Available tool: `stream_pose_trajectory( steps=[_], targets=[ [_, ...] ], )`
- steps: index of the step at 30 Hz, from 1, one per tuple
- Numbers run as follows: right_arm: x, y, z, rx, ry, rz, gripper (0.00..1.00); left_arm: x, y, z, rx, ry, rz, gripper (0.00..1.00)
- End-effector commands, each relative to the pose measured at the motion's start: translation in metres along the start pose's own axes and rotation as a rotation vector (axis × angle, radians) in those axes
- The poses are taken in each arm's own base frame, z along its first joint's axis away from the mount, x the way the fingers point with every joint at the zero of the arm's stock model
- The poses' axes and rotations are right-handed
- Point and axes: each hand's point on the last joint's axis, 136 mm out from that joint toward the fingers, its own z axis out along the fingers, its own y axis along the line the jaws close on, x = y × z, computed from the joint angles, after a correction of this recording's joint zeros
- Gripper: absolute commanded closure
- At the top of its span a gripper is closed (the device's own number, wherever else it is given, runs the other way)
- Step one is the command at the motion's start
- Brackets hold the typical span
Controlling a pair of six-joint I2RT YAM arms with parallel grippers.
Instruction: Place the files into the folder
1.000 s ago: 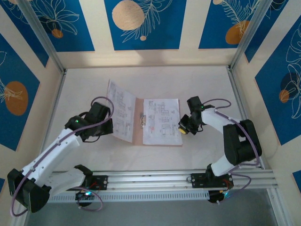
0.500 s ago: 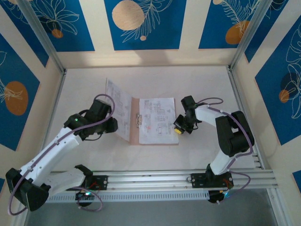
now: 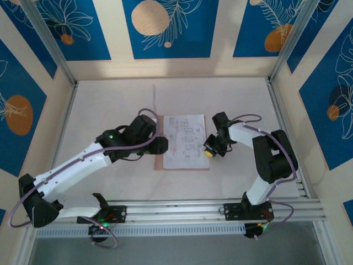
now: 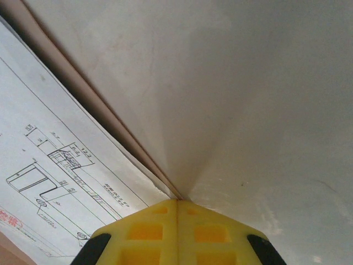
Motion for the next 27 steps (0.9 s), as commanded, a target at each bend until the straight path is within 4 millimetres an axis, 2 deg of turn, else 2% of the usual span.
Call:
stream_pose_trajectory(
  steps=[1,5,9,12,17,27],
  targets=[
    [0.008,-0.033,0.019,0.132,0.04,0.032,1.0,-0.012,-0.039,0.009,0.124,-0.039,-0.006,0.46],
    [0.007,-0.033,0.016,0.128,0.034,0.033,1.0,-0.004,-0.074,0.04,0.298,-0.026,-0.036,0.46],
    [0.004,-0.031,0.009,0.123,0.019,0.026,1.0,0.008,-0.093,0.068,0.389,-0.003,-0.072,0.46],
    [0.0,-0.029,0.003,0.121,0.005,0.015,1.0,0.016,-0.097,0.085,0.394,0.015,-0.074,0.45],
    [-0.003,-0.025,-0.002,0.112,-0.003,0.01,1.0,0.027,-0.092,0.108,0.387,0.034,-0.096,0.45],
    [-0.01,-0.017,-0.017,0.086,-0.032,-0.008,0.99,0.033,-0.105,0.123,0.501,0.047,-0.156,0.38]
  ],
)
